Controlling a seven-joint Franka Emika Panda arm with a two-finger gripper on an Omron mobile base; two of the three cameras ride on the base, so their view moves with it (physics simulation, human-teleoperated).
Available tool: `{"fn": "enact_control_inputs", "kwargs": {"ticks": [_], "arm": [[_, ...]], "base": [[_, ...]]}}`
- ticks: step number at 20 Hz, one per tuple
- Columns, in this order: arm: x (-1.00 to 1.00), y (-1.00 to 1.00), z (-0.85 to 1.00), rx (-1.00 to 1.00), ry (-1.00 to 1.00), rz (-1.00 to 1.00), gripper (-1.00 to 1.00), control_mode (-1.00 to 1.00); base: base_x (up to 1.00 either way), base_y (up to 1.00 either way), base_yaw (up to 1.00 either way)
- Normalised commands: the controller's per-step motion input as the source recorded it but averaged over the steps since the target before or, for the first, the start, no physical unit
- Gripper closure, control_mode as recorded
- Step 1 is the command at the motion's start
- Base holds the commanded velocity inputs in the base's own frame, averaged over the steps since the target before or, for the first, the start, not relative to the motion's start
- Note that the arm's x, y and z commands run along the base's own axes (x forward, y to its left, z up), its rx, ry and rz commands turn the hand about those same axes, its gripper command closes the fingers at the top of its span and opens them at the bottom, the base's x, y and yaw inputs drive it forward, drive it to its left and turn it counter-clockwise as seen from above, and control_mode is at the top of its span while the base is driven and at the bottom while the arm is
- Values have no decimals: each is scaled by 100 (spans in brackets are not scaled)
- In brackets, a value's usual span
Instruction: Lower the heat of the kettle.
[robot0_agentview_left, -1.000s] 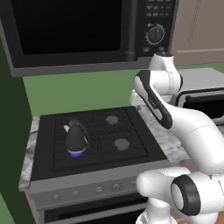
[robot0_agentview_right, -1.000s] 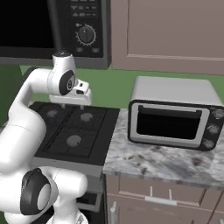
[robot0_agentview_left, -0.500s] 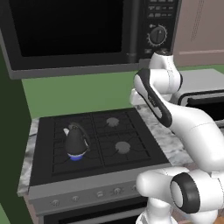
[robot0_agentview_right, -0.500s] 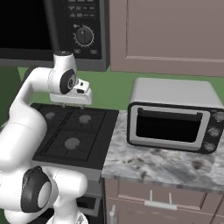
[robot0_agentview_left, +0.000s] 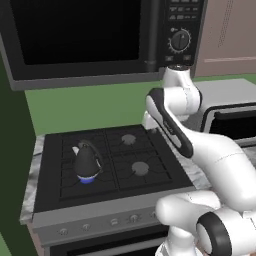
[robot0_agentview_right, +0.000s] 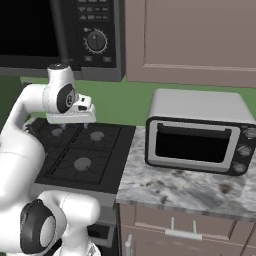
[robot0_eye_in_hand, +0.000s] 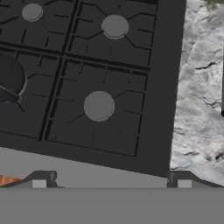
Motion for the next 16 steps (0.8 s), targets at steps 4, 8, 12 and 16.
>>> {"fn": "enact_control_inputs", "kwargs": {"ticks": [4, 8, 12, 16], "arm": [[-29, 100, -61, -24, -5, 22, -100, -100], [-22, 100, -72, -40, -4, 30, -100, -100], [-20, 97, -66, -37, -1, 39, -100, -100], [-29, 59, -64, -23, -3, 36, -100, -100]], "base": [[0, 0, 0], [0, 0, 0], [0, 0, 0], [0, 0, 0]]}}
